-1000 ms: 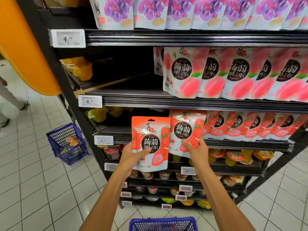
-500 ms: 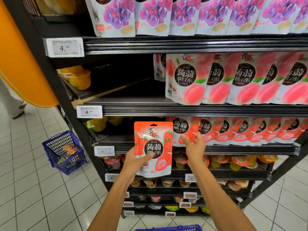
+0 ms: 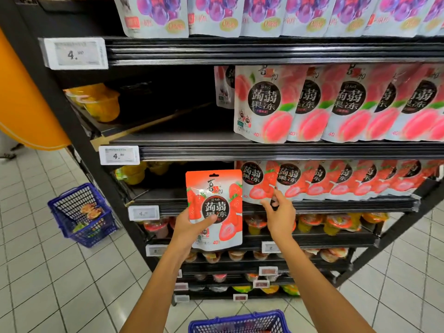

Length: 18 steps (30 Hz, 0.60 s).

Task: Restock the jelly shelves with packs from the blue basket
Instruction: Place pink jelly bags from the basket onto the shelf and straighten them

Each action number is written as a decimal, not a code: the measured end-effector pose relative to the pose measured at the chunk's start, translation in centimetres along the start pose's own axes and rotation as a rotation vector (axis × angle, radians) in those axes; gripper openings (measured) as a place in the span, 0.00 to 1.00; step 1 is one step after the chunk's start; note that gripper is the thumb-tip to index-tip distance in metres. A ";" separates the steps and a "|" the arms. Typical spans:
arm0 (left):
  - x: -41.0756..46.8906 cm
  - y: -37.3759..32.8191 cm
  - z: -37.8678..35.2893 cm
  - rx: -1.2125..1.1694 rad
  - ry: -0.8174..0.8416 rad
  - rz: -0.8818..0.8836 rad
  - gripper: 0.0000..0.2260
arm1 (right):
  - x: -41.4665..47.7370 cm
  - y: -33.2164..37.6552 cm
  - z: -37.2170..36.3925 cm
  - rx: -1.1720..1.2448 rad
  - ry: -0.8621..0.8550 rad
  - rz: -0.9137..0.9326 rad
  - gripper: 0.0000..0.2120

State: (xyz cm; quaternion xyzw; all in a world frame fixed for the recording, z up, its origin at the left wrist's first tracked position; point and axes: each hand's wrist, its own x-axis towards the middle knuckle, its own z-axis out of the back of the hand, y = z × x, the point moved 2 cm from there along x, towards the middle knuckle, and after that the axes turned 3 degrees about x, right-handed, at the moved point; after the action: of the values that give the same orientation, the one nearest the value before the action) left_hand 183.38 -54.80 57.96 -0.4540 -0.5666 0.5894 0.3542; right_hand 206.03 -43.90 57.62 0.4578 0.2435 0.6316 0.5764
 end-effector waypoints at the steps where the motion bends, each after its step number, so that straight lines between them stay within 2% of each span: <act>1: -0.1 0.2 -0.1 -0.009 0.003 0.003 0.16 | 0.0 -0.2 0.0 -0.037 -0.009 -0.014 0.12; 6: 0.0 0.5 -0.1 0.005 0.012 0.024 0.16 | 0.4 0.0 -0.2 -0.147 -0.081 -0.073 0.11; 12: 0.5 0.1 0.4 -0.007 0.008 0.025 0.16 | 1.2 -0.3 -0.6 -0.197 -0.053 -0.098 0.07; 18: 1.1 -0.5 0.8 -0.002 0.038 0.007 0.18 | 0.7 -1.0 -0.9 -0.028 -0.119 -0.146 0.11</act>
State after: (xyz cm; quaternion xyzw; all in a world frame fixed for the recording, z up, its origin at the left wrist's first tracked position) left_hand 182.19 -54.05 58.25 -0.4673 -0.5590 0.5814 0.3622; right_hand 205.83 -42.82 56.58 0.4674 0.2327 0.5628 0.6408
